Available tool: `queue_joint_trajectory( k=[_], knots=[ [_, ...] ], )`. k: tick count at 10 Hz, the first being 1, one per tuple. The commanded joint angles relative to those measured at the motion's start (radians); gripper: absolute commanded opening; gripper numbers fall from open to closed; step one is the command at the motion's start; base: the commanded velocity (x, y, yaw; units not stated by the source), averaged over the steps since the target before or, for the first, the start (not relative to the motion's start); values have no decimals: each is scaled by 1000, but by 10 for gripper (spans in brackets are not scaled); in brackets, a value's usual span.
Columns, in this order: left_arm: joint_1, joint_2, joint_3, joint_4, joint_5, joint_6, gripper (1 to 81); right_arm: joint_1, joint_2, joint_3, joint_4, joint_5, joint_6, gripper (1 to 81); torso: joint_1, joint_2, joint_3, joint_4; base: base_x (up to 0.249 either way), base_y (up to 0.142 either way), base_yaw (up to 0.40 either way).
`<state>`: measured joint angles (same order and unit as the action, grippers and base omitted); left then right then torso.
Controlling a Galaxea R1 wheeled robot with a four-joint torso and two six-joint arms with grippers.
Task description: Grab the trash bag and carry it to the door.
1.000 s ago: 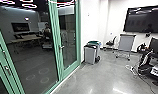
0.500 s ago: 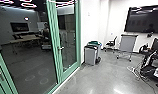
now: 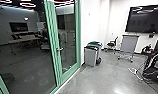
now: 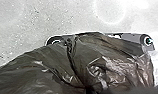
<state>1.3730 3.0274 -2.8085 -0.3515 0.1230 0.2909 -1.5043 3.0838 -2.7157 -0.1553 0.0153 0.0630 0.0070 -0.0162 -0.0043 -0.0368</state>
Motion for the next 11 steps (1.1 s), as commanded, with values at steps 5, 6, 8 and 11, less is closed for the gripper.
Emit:
queue_joint_trajectory(
  k=[5, 6, 8, 11],
  knots=[
    [-73, -5, -3, 0, 60, 5, 10, 55, 14, 10, -12, -51, -5, 811, 0, 0, 0, 0, 174, 0, 0],
    [-73, -5, -3, 0, 60, 5, 10, 54, 14, 8, -12, -51, -6, 811, 0, 0, 0, 0, 165, 0, 0],
    [-73, -7, -3, 0, 60, 5, 10, 54, 14, 10, -12, -49, -5, 811, 0, 0, 0, 0, 165, 0, 0],
    [-73, -5, -3, 0, 60, 5, 10, 52, 14, 8, -12, -51, -6, 811, 0, 0, 0, 0, 164, 0, 0]
  ],
)
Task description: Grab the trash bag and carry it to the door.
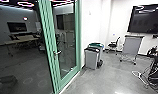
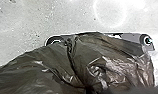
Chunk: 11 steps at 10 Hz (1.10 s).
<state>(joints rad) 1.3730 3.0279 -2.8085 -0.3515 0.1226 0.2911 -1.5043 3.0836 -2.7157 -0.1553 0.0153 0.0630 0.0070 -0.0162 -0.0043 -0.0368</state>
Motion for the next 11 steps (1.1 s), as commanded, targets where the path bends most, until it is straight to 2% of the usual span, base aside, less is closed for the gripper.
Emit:
queue_joint_trajectory(
  k=[1, 11],
  knots=[
    [-73, -7, -3, 0, 60, 5, 10, 52, 14, 10, -12, -51, -5, 811, 0, 0, 0, 0, 163, 0, 0],
    [-73, -7, -3, 2, 60, 5, 10, 54, 14, 8, -12, -51, -6, 811, 0, 0, 0, 0, 163, 0, 0]
  ],
)
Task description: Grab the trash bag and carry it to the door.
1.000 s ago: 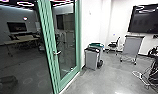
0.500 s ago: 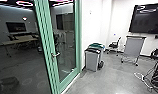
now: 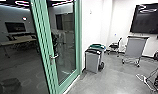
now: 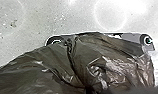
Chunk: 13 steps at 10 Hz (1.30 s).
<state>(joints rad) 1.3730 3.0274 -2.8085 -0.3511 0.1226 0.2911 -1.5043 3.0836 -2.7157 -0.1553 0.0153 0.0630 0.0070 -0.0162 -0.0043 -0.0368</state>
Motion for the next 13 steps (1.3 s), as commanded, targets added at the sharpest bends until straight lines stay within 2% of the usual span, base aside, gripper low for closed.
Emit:
queue_joint_trajectory(
  k=[1, 13],
  knots=[
    [-73, -7, -3, 1, 60, 5, 10, 52, 14, 8, -12, -51, -5, 811, 0, 0, 0, 0, 163, 0, 0],
    [-73, -5, -3, 1, 60, 5, 10, 51, 14, 7, -10, -49, -5, 811, 0, 0, 0, 0, 163, 0, 0]
  ],
)
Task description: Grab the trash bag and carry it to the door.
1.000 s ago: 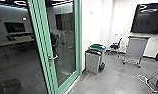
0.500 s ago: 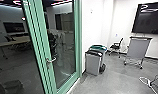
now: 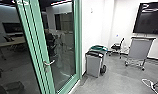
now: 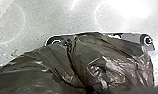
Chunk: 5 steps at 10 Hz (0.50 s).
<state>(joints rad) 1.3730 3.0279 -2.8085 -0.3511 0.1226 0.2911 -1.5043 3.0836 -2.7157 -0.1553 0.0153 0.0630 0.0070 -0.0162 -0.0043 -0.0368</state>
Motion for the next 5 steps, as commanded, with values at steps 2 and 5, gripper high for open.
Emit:
queue_joint_trajectory(
  k=[2, 5],
  knots=[
    [-73, -6, -3, 1, 60, 5, 10, 51, 14, 7, -12, -49, -5, 811, 0, 0, 0, 0, 163, 0, 0],
    [-73, -6, -3, 1, 60, 5, 10, 51, 14, 7, -12, -44, -5, 811, 0, 0, 0, 0, 163, 0, 0]
  ],
)
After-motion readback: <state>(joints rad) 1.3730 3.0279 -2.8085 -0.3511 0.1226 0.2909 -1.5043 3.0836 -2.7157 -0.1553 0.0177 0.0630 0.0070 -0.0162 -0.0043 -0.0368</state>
